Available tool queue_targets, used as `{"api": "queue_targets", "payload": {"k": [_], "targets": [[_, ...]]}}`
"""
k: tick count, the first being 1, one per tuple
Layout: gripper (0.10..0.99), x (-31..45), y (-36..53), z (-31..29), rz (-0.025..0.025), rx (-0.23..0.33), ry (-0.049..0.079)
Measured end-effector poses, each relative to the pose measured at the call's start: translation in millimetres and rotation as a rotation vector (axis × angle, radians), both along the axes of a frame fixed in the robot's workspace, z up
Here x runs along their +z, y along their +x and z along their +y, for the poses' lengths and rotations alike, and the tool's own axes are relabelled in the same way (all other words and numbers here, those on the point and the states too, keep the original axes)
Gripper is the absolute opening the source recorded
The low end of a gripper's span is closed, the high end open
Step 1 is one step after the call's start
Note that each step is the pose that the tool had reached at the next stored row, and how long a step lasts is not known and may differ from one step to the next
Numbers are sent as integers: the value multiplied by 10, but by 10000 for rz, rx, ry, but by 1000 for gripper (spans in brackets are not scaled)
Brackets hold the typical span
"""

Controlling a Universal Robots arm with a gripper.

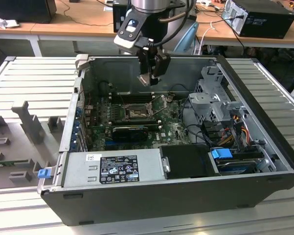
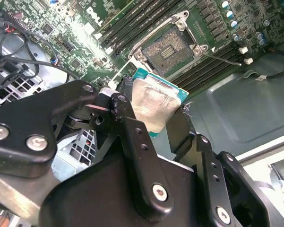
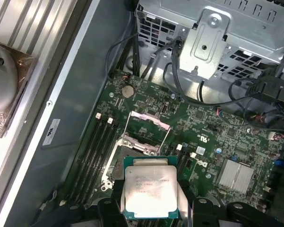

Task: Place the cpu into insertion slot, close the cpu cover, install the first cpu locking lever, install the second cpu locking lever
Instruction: 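Place the cpu into insertion slot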

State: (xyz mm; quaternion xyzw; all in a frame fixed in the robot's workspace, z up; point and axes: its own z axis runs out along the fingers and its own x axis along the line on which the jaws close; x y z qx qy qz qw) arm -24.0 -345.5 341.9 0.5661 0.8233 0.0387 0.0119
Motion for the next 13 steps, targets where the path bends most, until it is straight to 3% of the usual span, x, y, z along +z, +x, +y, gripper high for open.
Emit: {"api": "queue_targets", "payload": {"k": [13], "targets": [[529, -21, -1, 0, 1, -1274, 1]]}}
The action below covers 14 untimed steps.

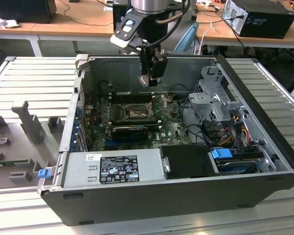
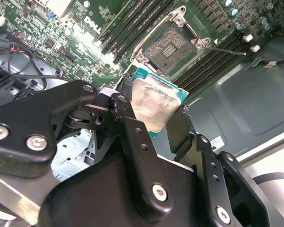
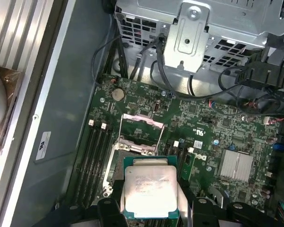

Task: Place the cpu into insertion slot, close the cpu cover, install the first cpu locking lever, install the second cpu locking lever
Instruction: 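Place the cpu into insertion slot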

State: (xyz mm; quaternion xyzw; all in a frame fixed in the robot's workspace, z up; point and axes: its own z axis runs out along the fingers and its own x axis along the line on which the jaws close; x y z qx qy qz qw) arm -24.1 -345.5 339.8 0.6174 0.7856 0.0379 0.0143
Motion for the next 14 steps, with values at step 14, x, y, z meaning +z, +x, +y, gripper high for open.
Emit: {"api": "queue_targets", "payload": {"k": [14], "targets": [[529, -59, -84, 0, 21, -1814, 13]]}}
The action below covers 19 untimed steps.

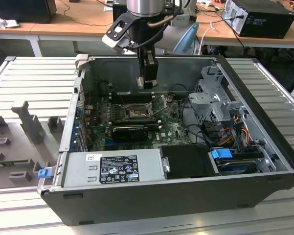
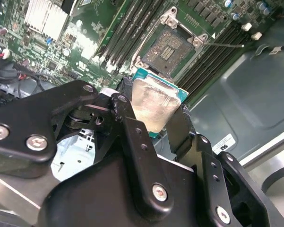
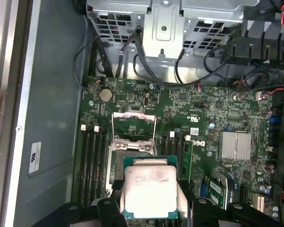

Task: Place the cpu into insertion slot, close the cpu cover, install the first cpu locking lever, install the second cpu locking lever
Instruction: 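Place the cpu into insertion slot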

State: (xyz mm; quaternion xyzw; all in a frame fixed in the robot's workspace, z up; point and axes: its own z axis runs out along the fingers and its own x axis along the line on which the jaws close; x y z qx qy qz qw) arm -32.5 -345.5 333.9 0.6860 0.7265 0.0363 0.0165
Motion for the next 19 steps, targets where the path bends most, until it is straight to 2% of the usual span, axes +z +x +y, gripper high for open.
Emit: {"api": "queue_targets", "payload": {"k": [2, 4, 12, 19], "targets": [[529, -14, 0, 0, 1, -414, 0], [529, -27, -4, 0, 1, -488, -1], [529, -108, -4, 0, 1, -505, -1], [529, -216, -4, 0, 0, -505, 0]]}}
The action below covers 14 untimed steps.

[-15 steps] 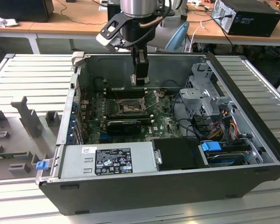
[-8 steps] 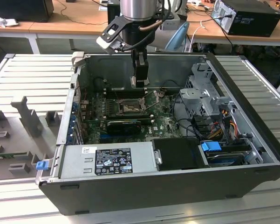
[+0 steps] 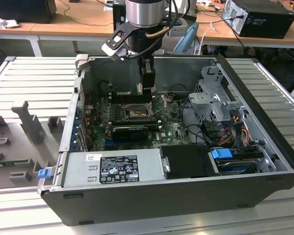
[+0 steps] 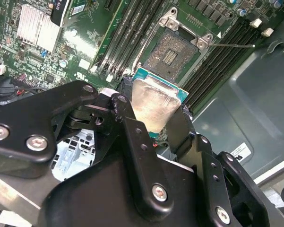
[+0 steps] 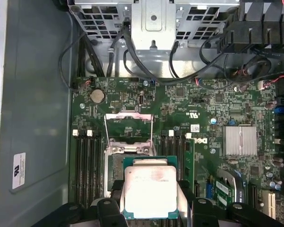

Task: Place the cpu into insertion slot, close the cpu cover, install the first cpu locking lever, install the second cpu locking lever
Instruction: 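Place the cpu into insertion slot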

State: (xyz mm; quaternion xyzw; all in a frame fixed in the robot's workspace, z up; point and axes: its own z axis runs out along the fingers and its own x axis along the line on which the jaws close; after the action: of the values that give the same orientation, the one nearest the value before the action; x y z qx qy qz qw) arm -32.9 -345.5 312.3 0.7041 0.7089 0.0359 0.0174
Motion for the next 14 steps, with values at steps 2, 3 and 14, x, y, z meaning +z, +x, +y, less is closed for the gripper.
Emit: {"api": "queue_targets", "payload": {"k": [2, 3, 14], "targets": [[529, -17, 0, 0, 0, 0, 0], [529, -24, 0, 0, 0, 0, -1], [529, -203, -67, 0, 23, -108, 2]]}}
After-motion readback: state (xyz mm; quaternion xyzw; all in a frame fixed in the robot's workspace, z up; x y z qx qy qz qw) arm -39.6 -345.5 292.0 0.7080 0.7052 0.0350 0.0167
